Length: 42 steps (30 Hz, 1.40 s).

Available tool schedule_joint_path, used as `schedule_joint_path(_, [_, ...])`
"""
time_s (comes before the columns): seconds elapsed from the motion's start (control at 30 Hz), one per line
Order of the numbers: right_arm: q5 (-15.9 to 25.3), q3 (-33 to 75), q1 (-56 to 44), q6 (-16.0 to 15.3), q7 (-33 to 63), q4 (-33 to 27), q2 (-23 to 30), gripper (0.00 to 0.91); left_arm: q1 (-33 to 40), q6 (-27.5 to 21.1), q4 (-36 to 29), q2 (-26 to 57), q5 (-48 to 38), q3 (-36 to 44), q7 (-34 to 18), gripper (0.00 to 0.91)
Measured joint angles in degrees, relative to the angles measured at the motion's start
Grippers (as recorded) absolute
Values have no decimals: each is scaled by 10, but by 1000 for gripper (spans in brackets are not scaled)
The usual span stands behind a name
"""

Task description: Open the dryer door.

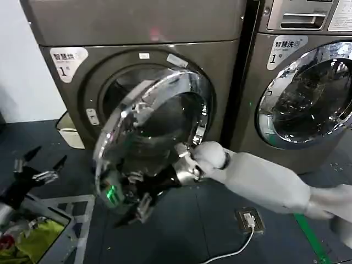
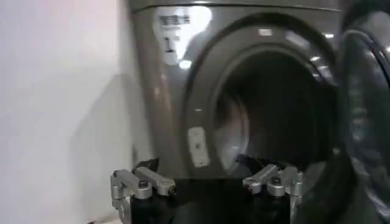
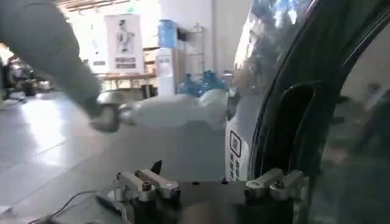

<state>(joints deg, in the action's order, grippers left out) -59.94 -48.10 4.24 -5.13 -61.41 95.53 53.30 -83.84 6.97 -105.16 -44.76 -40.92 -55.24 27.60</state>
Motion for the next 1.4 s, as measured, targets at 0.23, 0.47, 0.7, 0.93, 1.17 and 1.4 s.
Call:
schedule_joint_path(0.23, [4, -1, -9, 15, -83, -2, -51, 907, 14, 8, -9, 36, -1, 58, 30, 907])
schedule_joint_path(0.47, [5, 17, -23, 23, -136, 5, -107, 907, 25, 6, -36, 61, 2, 111, 47, 907])
schedule_joint_path(0.7, [15, 50, -49, 29, -148, 18, -175, 907, 44, 1, -79, 64, 12, 161, 56, 907])
schedule_joint_path(0.93, [30, 184, -181, 45, -139, 26, -287, 907, 75, -2, -124, 57, 38, 218, 61, 907])
schedule_joint_path(1.17, [44, 381, -378, 113, -94, -9, -388, 907, 117, 2, -140, 38, 80, 281, 59, 907])
schedule_joint_path(1.4, [64, 439, -436, 181, 15, -138, -431, 907, 163, 1, -140, 10, 111, 349, 54, 907])
